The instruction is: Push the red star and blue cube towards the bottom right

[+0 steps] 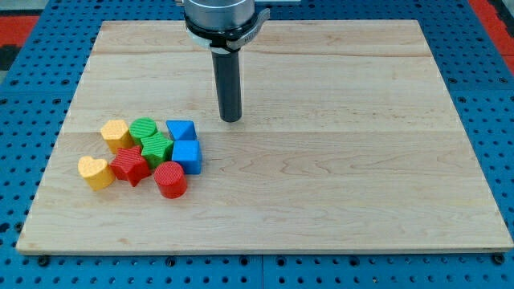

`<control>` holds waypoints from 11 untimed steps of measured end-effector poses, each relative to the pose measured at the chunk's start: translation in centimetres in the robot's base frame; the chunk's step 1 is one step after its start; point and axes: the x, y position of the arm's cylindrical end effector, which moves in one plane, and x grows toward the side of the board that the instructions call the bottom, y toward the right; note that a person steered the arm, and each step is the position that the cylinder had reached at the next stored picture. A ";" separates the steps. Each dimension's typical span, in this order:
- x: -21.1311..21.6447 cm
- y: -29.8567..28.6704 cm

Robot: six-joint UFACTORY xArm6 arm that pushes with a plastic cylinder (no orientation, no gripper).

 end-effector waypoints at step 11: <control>10.6 -15.9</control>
